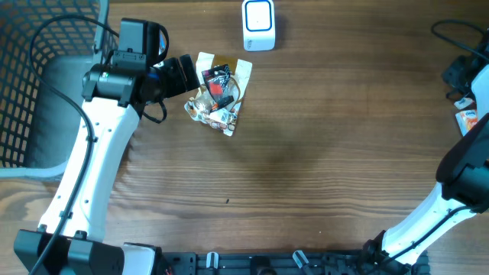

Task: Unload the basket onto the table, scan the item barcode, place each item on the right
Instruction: 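Carry the red pack right and drop it off the table, then return the right gripper to the pile and grasp the hex wrench packet, then lift the hex wrench packet and hold it over the scanner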

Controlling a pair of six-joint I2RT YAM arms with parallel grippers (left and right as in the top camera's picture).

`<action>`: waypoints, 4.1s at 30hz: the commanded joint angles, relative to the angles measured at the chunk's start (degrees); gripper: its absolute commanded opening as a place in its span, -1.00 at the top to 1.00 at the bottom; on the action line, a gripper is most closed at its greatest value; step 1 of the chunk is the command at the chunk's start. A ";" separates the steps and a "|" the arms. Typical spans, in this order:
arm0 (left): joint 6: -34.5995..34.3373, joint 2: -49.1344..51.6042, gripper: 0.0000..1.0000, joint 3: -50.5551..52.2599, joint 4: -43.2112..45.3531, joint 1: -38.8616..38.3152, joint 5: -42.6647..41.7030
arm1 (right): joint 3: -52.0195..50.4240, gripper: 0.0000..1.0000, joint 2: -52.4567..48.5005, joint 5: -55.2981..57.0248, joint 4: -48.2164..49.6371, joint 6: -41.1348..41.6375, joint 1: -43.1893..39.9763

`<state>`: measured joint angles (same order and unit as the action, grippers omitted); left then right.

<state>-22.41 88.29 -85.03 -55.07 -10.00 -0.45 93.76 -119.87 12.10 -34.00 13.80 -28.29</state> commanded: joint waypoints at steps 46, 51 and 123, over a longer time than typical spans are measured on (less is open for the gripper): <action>-0.52 0.22 -1.00 -0.15 0.13 0.11 0.33 | -1.53 -0.96 9.40 -49.79 -2.82 3.06 21.73; -0.52 0.24 -1.00 -0.15 0.13 0.11 0.33 | -1.55 -1.00 9.40 -46.27 -0.96 3.37 38.03; -9.57 0.24 -1.00 -0.04 -11.39 7.28 3.76 | -1.77 0.49 9.86 0.55 -17.18 6.14 54.21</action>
<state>-31.00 88.29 -85.03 -66.63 -2.94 2.33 91.96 -116.49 14.72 -49.41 16.38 27.55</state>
